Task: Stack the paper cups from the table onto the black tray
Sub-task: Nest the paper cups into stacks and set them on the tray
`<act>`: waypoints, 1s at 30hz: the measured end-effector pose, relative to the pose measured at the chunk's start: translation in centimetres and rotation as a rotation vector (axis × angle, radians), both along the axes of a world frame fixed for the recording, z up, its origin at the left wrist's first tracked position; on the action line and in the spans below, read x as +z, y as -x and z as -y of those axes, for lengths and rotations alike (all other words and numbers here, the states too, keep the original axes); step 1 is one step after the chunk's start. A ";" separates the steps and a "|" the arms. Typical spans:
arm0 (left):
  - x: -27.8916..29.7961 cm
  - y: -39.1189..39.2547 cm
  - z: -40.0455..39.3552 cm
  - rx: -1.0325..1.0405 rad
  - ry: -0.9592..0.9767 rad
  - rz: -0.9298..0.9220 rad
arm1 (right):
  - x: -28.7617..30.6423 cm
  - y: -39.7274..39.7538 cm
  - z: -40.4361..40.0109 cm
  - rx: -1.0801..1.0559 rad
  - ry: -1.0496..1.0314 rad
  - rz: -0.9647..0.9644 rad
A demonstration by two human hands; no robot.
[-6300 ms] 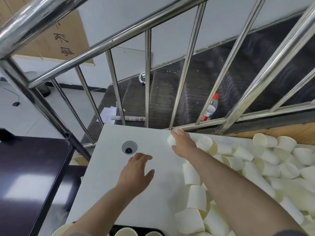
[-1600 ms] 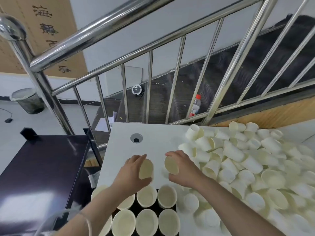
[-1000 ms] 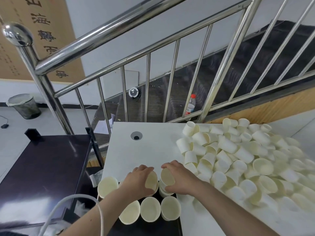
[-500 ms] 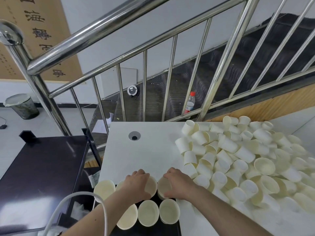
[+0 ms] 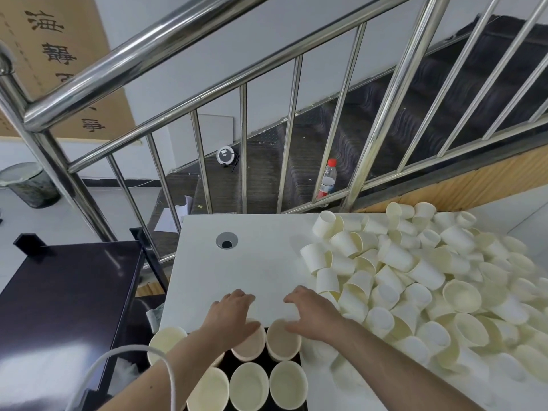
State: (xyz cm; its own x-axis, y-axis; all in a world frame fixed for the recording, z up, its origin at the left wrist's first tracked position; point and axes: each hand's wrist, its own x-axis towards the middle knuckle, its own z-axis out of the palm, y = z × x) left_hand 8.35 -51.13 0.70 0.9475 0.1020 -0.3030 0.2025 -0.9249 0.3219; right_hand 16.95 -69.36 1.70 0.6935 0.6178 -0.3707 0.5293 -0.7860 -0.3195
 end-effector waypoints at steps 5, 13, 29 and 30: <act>0.3 -2.5 0.1 0.065 0.079 0.100 | 0.6 -3.9 0.5 -0.111 -0.011 0.069; -0.5 -6.8 0.9 0.165 0.227 0.170 | 0.2 -10.0 0.2 -0.144 0.101 0.199; -3.0 -11.0 1.4 0.271 0.315 0.160 | -5.2 -17.5 -1.5 -0.067 0.352 0.227; -3.1 -11.2 1.4 0.274 0.313 0.157 | -5.4 -17.5 -1.5 -0.060 0.348 0.229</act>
State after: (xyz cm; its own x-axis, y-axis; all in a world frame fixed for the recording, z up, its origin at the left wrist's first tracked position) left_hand 19.53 -52.49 -2.38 0.9355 0.2815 -0.2135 0.3523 -0.6969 0.6247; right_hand 34.50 -67.90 -3.69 0.8133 0.4388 -0.3820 0.5056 -0.8579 0.0910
